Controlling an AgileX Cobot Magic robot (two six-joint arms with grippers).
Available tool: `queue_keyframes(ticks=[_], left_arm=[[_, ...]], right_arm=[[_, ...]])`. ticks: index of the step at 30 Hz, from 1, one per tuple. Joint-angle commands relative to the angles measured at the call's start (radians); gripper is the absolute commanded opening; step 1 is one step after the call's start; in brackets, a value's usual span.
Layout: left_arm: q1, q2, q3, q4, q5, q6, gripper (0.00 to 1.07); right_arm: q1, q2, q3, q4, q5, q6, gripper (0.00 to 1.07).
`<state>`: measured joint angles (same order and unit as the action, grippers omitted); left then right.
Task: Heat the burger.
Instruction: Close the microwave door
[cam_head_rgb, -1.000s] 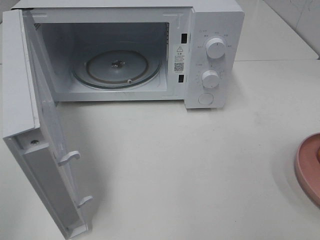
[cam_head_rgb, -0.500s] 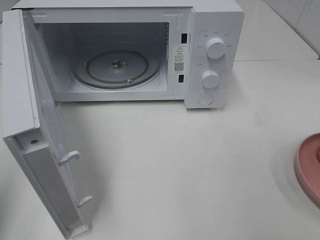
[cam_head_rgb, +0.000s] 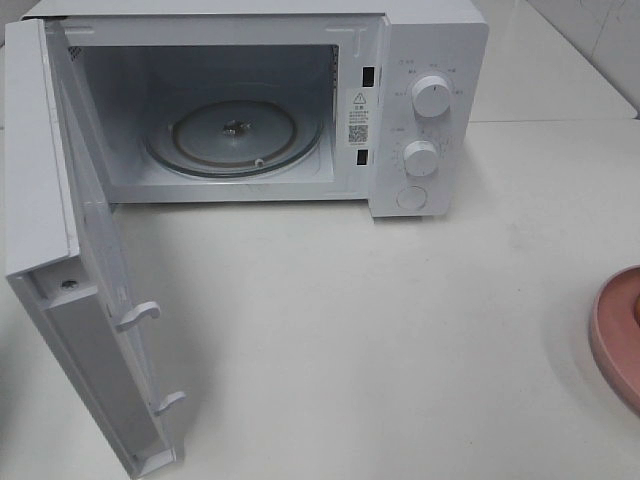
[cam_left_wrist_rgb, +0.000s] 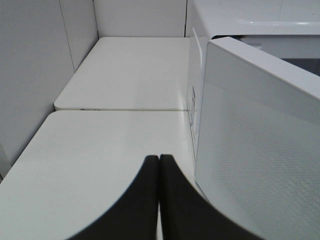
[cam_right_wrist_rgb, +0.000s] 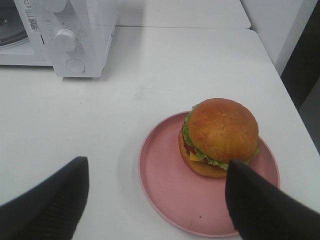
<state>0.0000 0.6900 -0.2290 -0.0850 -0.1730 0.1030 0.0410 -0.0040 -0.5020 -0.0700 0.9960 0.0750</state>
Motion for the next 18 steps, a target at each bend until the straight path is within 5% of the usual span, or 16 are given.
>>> queue_keyframes(ticks=[1, 7, 12, 18], left_arm=[[0.0, 0.104, 0.003, 0.0, -0.203, -0.03, 0.0], [0.0, 0.234, 0.003, 0.085, -0.35, -0.096, 0.0], [0.0, 0.398, 0.003, 0.3, -0.474, -0.269, 0.0], [0.0, 0.532, 0.003, 0.392, -0.61, -0.311, 0.0]], right_arm=[[-0.006, -0.027, 0.003, 0.001, -0.001, -0.015, 0.75], [-0.006, -0.027, 0.003, 0.001, -0.001, -0.015, 0.75], [-0.006, -0.027, 0.003, 0.001, -0.001, -0.015, 0.75], [-0.006, -0.027, 0.003, 0.001, -0.001, -0.015, 0.75]])
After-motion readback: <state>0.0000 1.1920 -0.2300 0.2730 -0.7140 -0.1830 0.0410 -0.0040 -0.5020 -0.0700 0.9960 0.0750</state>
